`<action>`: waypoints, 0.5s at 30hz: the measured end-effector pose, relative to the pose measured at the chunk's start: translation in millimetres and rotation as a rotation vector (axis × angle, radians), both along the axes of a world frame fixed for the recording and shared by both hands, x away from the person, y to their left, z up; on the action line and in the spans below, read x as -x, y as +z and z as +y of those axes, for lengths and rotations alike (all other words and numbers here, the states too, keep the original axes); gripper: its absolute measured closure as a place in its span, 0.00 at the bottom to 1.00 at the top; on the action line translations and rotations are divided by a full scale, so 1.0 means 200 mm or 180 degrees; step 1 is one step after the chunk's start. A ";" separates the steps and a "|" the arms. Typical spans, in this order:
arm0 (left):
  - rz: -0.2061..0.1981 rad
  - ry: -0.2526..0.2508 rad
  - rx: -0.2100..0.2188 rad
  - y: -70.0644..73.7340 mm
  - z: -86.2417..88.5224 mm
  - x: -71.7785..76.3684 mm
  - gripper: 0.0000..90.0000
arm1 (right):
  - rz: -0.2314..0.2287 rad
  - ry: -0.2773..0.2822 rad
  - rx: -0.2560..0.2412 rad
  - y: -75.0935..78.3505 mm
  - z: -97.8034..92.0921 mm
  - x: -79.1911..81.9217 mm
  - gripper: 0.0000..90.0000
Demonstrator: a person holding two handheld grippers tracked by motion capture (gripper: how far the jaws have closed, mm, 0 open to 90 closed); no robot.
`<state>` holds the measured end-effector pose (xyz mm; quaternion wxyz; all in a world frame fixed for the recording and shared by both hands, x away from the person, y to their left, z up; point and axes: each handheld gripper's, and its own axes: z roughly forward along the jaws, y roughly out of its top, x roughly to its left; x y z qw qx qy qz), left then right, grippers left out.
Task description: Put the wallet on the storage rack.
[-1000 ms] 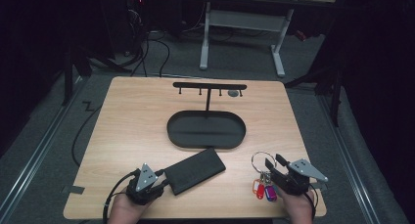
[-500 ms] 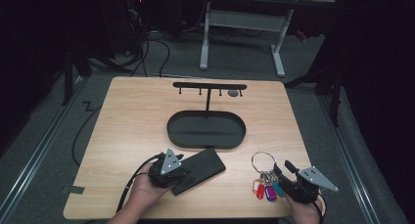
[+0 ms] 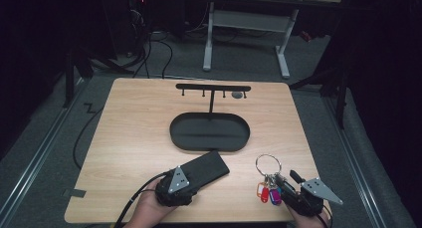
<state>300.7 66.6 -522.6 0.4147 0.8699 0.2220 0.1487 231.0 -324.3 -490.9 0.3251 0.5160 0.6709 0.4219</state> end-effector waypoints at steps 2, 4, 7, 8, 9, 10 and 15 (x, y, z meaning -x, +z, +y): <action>-0.0043 -0.0052 -0.0043 0.00 -0.01 0.01 0.43 | -0.0037 -0.0013 -0.0017 0.01 0.01 0.00 0.47; -0.0095 -0.0104 -0.0094 -0.01 -0.02 0.02 0.42 | -0.0039 -0.0025 -0.0032 0.01 0.01 -0.02 0.47; -0.0232 -0.0135 -0.0201 -0.02 -0.04 0.03 0.42 | 0.0008 -0.0026 -0.0049 -0.01 0.02 -0.05 0.47; -0.0275 -0.0139 -0.0243 -0.02 -0.04 0.03 0.42 | 0.0025 -0.0012 -0.0040 -0.01 0.02 -0.06 0.47; -0.0329 -0.0125 -0.0293 -0.02 -0.04 0.03 0.42 | 0.0030 -0.0003 -0.0029 -0.01 0.03 -0.06 0.47; -0.0372 -0.0103 -0.0345 -0.02 -0.05 0.03 0.42 | 0.0037 0.0012 -0.0016 -0.01 0.03 -0.06 0.47; -0.0598 -0.0118 -0.0504 -0.04 -0.06 0.06 0.41 | 0.0034 0.0021 -0.0026 -0.01 0.03 -0.06 0.47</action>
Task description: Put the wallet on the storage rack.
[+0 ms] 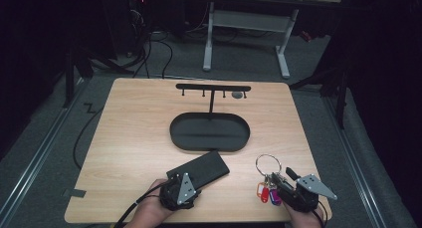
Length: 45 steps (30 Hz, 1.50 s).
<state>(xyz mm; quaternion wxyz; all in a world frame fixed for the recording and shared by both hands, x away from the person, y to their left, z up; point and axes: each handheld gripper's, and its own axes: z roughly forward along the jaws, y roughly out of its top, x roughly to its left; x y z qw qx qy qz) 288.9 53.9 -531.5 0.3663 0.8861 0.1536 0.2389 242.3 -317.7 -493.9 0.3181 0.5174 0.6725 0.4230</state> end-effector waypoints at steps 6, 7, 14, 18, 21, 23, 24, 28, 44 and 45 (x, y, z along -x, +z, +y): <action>-0.0112 -0.0030 -0.0047 0.00 0.01 0.00 0.47 | 0.0020 0.0019 -0.0047 0.00 0.00 -0.01 0.47; -0.0130 -0.0057 -0.0058 -0.01 0.01 0.00 0.48 | 0.0012 0.0037 -0.0027 0.00 0.00 -0.01 0.47; -0.0219 -0.0154 -0.0282 0.01 -0.01 0.01 0.62 | 0.0024 0.0022 -0.0042 0.00 -0.01 0.00 0.47; -0.0210 -0.0126 -0.0149 0.01 0.01 0.02 0.70 | 0.0029 0.0002 -0.0057 -0.01 -0.01 0.00 0.47; -0.0195 -0.0102 -0.0059 0.01 0.02 0.02 0.75 | -0.0001 -0.0020 -0.0080 0.00 0.00 0.00 0.47; -0.0251 -0.0104 -0.0058 0.00 0.02 0.03 0.79 | -0.0018 -0.0027 -0.0091 0.01 0.00 0.01 0.47; -0.0268 -0.0099 -0.0069 0.00 0.02 0.04 0.80 | -0.0034 -0.0023 -0.0080 0.01 0.00 0.01 0.47; -0.0308 -0.0070 -0.0025 0.01 0.02 0.05 0.84 | -0.0044 -0.0014 -0.0084 0.01 0.00 0.02 0.47; -0.0288 0.0063 0.0403 0.10 0.11 0.04 0.90 | -0.0061 -0.0060 -0.0142 0.02 -0.04 0.02 0.47; -0.0280 0.0066 0.0415 0.11 0.11 0.04 0.90 | -0.0059 -0.0060 -0.0145 0.02 -0.04 0.02 0.47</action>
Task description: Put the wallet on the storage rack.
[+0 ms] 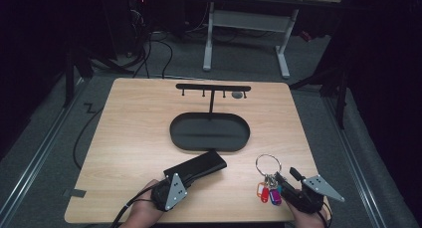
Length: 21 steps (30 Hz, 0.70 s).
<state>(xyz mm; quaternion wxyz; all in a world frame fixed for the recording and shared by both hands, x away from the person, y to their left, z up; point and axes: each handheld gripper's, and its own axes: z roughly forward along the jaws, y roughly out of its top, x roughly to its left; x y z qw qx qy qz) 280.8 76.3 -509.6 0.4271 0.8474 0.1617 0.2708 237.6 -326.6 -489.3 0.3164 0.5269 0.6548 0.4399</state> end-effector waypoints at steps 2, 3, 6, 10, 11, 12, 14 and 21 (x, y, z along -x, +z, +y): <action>0.0050 0.0004 0.0060 0.01 0.02 0.00 0.90 | 0.0002 -0.0004 0.0008 0.00 0.00 0.00 0.47; 0.0056 0.0013 0.0087 0.02 0.02 0.00 0.90 | 0.0004 -0.0004 0.0012 0.00 0.00 0.00 0.47; 0.0083 0.0050 0.0171 0.04 0.06 0.00 0.90 | 0.0006 -0.0013 0.0007 0.00 0.00 0.00 0.47; 0.0146 0.0099 0.0279 0.08 0.11 0.00 0.91 | 0.0012 -0.0017 0.0000 0.00 0.00 0.00 0.47; 0.0156 0.0118 0.0295 0.09 0.12 0.00 0.91 | 0.0013 -0.0015 0.0000 0.00 0.00 0.00 0.48; 0.0164 0.0143 0.0326 0.10 0.14 0.00 0.91 | 0.0024 -0.0011 -0.0009 0.00 0.00 0.00 0.48; 0.0190 0.0172 0.0392 0.11 0.16 0.00 0.91 | 0.0021 -0.0012 -0.0020 0.00 0.00 0.00 0.48; 0.0301 0.0266 0.0579 0.13 0.25 0.01 0.92 | 0.0025 0.0051 -0.0062 0.01 0.02 -0.04 0.51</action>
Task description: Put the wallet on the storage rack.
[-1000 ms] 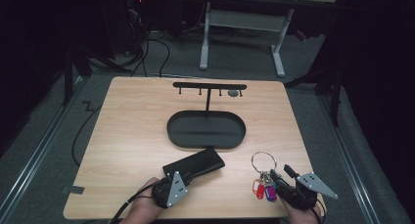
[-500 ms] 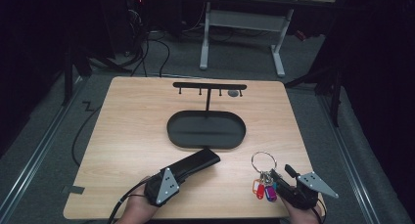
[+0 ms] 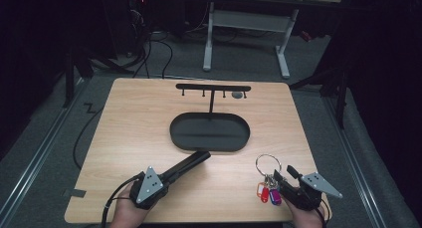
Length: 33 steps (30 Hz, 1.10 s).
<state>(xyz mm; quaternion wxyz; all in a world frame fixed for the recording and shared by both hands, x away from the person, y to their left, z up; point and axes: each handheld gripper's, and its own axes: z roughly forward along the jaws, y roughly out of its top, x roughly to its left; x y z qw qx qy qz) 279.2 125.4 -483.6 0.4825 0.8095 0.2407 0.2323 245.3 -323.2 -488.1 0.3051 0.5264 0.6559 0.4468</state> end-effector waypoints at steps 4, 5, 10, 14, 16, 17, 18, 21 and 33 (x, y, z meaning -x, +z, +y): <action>0.0081 0.0052 0.0098 0.01 0.05 0.01 0.92 | 0.0032 0.0138 0.0039 0.00 0.04 -0.05 0.52; 0.0104 0.0072 0.0140 0.01 0.06 0.02 0.92 | 0.0037 0.0165 0.0050 0.00 0.05 -0.06 0.52; 0.0228 0.0157 0.0246 0.02 0.14 0.03 0.92 | 0.0050 0.0333 0.0067 0.00 0.11 -0.13 0.53; 0.0282 0.0150 0.0299 0.02 0.19 0.04 0.91 | 0.0033 0.0416 0.0070 0.00 0.14 -0.16 0.53; 0.0287 0.0187 0.0299 0.02 0.20 0.05 0.92 | 0.0027 0.0442 0.0066 0.00 0.15 -0.17 0.54; 0.0290 0.0201 0.0300 0.02 0.21 0.05 0.91 | 0.0031 0.0446 0.0057 0.00 0.15 -0.18 0.54; 0.0304 0.0218 0.0306 0.02 0.22 0.05 0.91 | 0.0025 0.0455 0.0058 0.00 0.16 -0.18 0.54; 0.0347 0.0232 0.0363 0.02 0.24 0.04 0.91 | 0.0026 0.0459 0.0054 0.00 0.16 -0.19 0.54; 0.0382 0.0302 0.0387 0.02 0.28 -0.01 0.87 | 0.0013 0.0377 0.0046 0.01 0.11 -0.14 0.53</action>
